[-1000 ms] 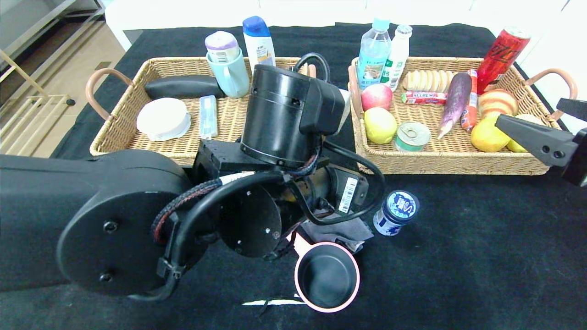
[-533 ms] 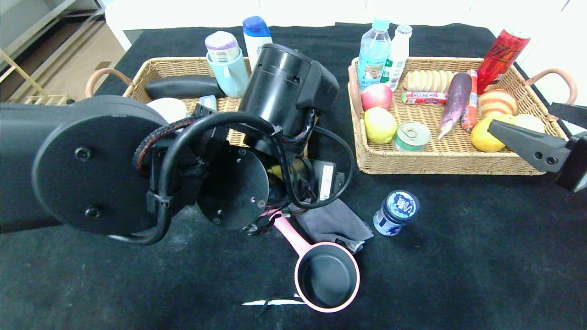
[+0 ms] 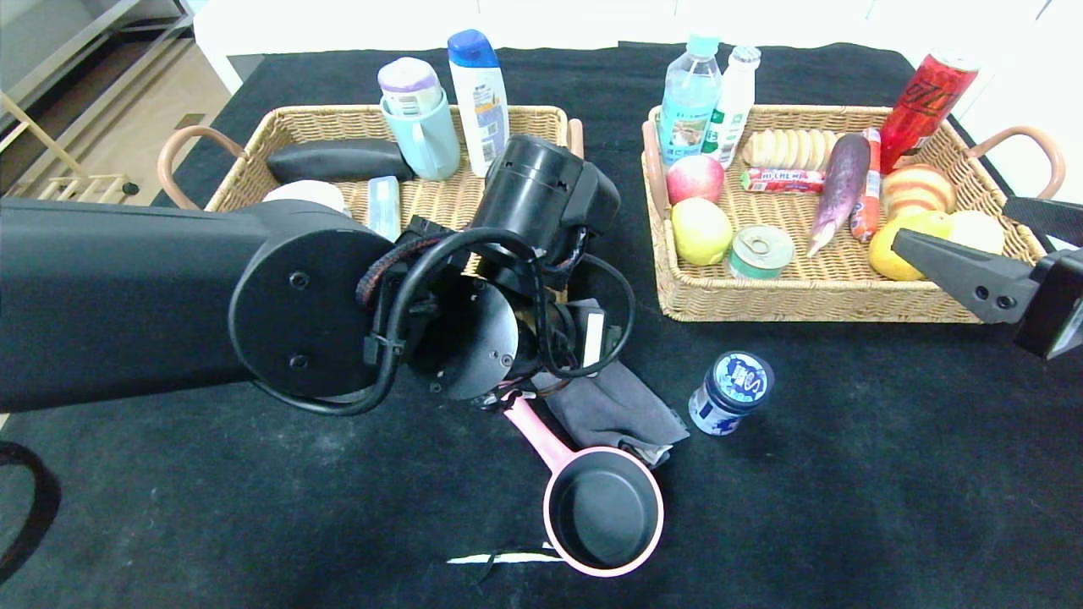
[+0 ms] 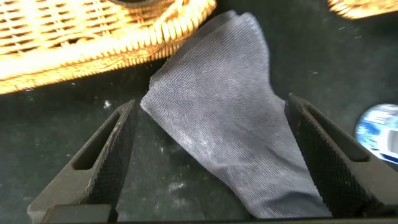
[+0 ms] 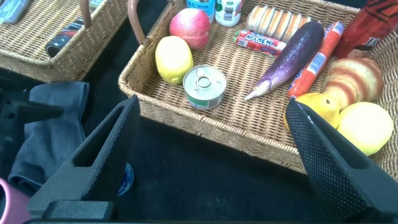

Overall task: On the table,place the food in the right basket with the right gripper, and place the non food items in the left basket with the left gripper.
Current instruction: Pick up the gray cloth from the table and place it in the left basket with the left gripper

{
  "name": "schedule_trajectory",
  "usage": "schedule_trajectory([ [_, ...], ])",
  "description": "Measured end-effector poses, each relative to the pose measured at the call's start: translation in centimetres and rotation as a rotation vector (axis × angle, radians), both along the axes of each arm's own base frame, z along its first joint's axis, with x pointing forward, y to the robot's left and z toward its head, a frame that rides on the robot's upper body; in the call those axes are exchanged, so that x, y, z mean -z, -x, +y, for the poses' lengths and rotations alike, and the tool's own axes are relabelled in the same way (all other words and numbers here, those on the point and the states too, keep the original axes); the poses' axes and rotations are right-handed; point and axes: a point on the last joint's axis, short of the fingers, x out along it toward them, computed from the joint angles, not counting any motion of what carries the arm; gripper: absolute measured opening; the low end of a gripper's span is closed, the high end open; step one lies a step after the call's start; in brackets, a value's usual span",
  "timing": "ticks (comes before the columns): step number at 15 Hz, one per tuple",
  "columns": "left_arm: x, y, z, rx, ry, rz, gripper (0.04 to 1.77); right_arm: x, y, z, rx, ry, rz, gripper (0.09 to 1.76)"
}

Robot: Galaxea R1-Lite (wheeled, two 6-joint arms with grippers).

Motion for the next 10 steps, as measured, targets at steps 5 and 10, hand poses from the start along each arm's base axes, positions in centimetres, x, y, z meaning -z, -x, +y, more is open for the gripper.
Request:
schedule_trajectory([
  [5, 1.1, -0.3, -0.5, -0.003, -0.008, 0.028, 1.71, 0.0, -0.1, 0.0, 0.0, 0.001, 0.002, 1.71],
  [10, 1.9, -0.6, -1.1, -0.007, -0.013, 0.042, 1.71, 0.1, -0.1, 0.0, 0.004, 0.001, 0.003, 1.71],
])
